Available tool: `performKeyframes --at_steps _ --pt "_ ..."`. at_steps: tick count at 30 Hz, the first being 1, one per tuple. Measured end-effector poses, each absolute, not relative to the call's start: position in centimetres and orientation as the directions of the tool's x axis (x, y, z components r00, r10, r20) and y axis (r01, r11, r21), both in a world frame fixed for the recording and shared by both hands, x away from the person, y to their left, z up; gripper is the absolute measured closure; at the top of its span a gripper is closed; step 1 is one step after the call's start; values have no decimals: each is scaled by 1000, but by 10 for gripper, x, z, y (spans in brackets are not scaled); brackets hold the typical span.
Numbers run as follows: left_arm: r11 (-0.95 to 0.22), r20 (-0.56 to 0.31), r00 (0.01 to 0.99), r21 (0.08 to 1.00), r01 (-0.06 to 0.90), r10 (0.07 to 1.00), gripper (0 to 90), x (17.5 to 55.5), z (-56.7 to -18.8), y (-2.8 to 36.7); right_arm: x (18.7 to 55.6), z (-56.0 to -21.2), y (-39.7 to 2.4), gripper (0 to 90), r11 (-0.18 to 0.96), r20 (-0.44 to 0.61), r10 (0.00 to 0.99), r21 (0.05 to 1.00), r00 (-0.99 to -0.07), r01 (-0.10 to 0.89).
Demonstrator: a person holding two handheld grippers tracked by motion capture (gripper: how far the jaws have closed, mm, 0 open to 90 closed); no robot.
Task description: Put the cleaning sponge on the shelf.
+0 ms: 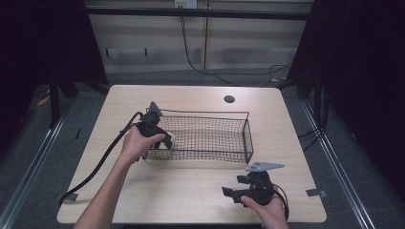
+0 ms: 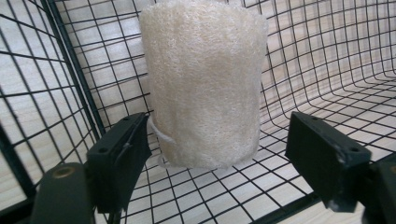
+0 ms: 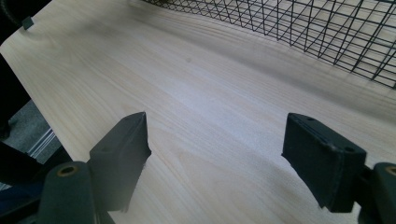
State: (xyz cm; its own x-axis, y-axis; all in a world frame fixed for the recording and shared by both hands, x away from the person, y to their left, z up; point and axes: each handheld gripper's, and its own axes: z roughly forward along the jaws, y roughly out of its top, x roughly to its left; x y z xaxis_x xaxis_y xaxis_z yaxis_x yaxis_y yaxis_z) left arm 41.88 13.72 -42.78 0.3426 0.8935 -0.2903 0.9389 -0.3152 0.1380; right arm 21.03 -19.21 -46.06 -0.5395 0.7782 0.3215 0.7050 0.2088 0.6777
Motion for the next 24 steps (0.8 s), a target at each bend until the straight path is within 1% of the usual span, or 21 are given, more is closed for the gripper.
performKeyframes --at_steps 7,10,13,15,17,19,22,24 --pt "-332 -319 365 153 931 875 185 417 -422 139 210 -461 -192 223 209 320 779 678 -539 705" --pt "-326 -314 364 167 930 877 182 417 -419 142 210 -460 -192 223 211 319 779 678 -540 704" --pt "-358 -325 419 231 905 848 182 413 -413 145 210 -460 -192 223 210 318 779 680 -541 702" --pt "-344 -356 419 257 903 835 181 412 -411 148 210 -460 -192 223 210 317 779 680 -541 702" --pt "-365 -377 446 267 892 812 178 411 -410 151 210 -460 -192 223 211 318 779 680 -541 703" --pt "-373 -380 457 276 886 804 178 410 -409 153 210 -460 -192 223 211 318 778 680 -542 702" --pt "-401 -408 506 317 859 760 178 408 -406 159 211 -460 -192 223 212 318 778 679 -541 703" --pt "-428 -389 538 335 839 748 178 406 -404 161 211 -461 -192 223 213 316 778 682 -544 700"
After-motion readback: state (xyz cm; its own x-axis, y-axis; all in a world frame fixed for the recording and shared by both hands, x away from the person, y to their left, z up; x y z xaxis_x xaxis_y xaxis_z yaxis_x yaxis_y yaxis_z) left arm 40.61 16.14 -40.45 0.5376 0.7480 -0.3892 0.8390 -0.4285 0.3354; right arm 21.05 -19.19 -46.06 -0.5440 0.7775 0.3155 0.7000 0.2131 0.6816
